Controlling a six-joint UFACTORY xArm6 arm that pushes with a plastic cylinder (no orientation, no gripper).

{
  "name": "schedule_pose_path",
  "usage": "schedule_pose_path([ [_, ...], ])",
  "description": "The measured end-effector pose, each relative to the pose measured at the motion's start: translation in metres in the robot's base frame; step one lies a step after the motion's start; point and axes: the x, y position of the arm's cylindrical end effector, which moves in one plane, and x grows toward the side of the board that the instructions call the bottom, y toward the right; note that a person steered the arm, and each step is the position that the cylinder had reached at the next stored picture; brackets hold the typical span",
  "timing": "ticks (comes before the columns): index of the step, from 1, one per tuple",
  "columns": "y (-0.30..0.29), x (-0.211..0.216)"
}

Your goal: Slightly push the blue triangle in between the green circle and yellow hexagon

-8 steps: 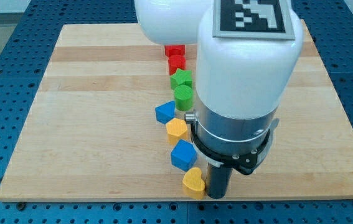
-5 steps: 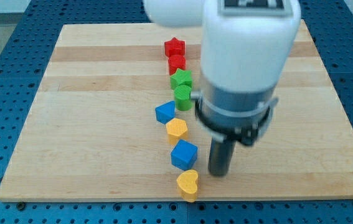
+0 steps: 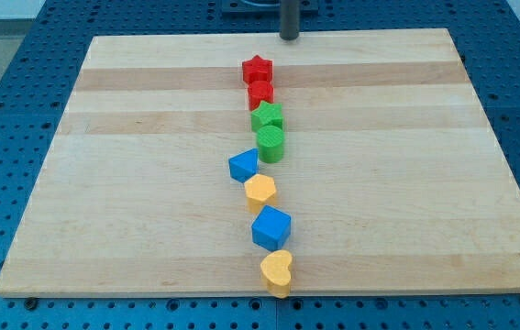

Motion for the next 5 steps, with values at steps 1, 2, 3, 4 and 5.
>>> schedule_pose_path([
  [1, -0.086, 0.001],
  [2, -0.165, 0.001],
  [3, -0.237, 0.008],
  [4, -0.238, 0.117],
  [5, -0.233, 0.181],
])
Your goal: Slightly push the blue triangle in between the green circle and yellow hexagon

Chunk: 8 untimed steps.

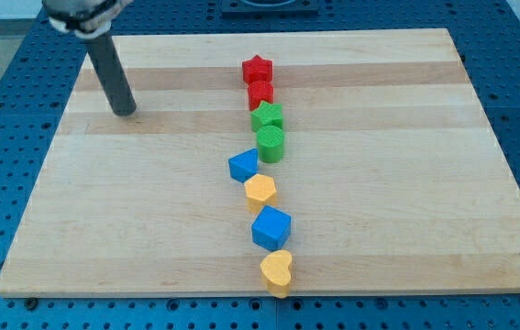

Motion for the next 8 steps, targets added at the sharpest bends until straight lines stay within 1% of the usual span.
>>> schedule_pose_path([
  [1, 0.007, 0.020],
  [2, 0.056, 0.085],
  [4, 0.106, 0.081],
  [5, 0.106, 0.081],
  [6, 0.110, 0.096],
  [8, 0.110, 0.101],
])
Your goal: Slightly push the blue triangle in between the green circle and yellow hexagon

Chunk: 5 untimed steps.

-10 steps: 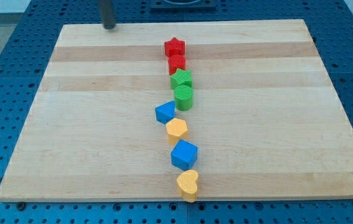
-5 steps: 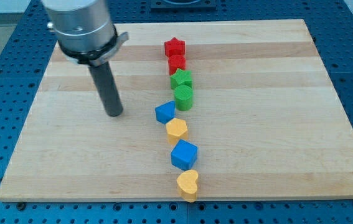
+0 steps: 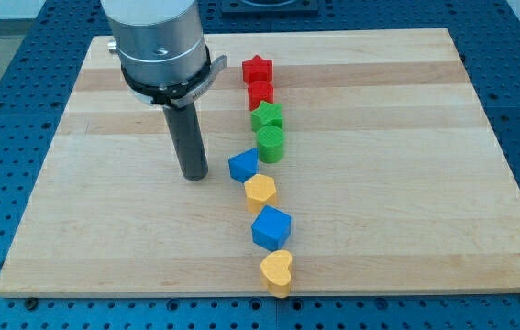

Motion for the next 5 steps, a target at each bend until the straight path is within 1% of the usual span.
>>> schedule_pose_path([
  [1, 0.017, 0.004],
  [5, 0.037, 0.004],
])
